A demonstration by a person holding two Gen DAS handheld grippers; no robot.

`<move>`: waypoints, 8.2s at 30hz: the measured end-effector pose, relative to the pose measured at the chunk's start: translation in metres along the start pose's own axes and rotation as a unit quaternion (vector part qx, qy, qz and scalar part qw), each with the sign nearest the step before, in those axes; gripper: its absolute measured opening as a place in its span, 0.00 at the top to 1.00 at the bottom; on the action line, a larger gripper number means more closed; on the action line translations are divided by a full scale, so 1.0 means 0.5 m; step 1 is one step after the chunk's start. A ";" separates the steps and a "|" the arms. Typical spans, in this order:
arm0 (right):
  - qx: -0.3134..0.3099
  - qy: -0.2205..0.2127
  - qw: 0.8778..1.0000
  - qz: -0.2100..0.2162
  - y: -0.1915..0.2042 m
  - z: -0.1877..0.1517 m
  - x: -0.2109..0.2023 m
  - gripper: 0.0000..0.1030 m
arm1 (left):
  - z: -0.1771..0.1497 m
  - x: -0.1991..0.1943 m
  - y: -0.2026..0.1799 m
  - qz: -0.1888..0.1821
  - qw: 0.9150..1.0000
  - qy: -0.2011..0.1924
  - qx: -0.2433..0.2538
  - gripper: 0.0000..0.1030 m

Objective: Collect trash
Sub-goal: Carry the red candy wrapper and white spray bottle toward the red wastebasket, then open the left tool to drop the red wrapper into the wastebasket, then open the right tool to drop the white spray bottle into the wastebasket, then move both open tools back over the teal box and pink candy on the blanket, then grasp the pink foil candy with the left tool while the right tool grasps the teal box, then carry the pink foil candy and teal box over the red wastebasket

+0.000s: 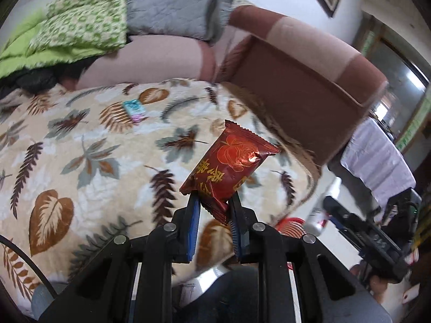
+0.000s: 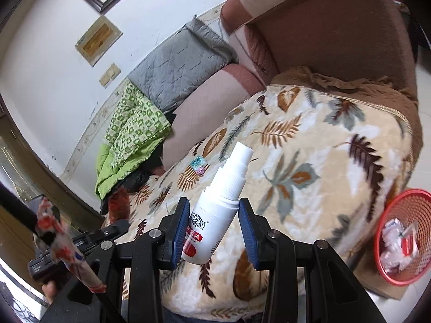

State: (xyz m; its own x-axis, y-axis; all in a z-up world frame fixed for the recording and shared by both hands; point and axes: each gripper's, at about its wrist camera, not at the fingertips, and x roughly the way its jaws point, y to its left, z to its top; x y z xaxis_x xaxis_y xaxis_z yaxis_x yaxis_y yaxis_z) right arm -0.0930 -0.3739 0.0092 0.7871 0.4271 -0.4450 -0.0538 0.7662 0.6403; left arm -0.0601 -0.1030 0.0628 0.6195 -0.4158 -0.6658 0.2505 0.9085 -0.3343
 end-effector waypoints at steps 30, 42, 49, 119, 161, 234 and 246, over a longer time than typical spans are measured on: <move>0.026 -0.109 0.986 -0.126 -0.194 -0.020 -0.304 0.61 | -0.077 0.044 -0.301 -0.092 0.987 0.034 0.124 0.81; 0.039 -0.123 0.980 -0.151 -0.241 -0.014 -0.354 0.61 | -0.086 0.145 -0.409 -0.135 0.974 0.083 0.163 0.81; 0.061 -0.110 0.979 -0.159 -0.287 -0.016 -0.339 0.61 | -0.114 0.218 -0.472 -0.164 0.960 0.119 0.191 0.81; -0.086 0.020 0.996 -0.027 0.039 0.027 0.034 0.17 | 0.099 0.099 0.154 -0.037 0.998 -0.002 -0.057 0.48; -0.040 0.162 0.984 0.056 -0.020 0.230 0.738 0.21 | 0.311 0.569 0.498 0.103 0.968 0.109 -0.200 0.76; -0.044 -0.065 0.995 -0.057 -0.052 -0.021 -0.192 0.58 | -0.057 0.086 -0.245 -0.138 0.988 0.059 0.042 0.76; -0.010 -0.097 0.991 -0.090 -0.126 -0.023 -0.278 0.58 | -0.090 0.096 -0.330 -0.148 0.982 0.079 0.082 0.76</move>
State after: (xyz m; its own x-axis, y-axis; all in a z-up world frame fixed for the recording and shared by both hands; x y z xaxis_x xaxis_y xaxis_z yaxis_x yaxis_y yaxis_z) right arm -0.2060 -0.4759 0.0236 0.8883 0.1841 -0.4207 0.0869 0.8321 0.5478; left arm -0.1051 -0.2748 0.0562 0.3824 -0.6518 -0.6550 0.5271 0.7361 -0.4248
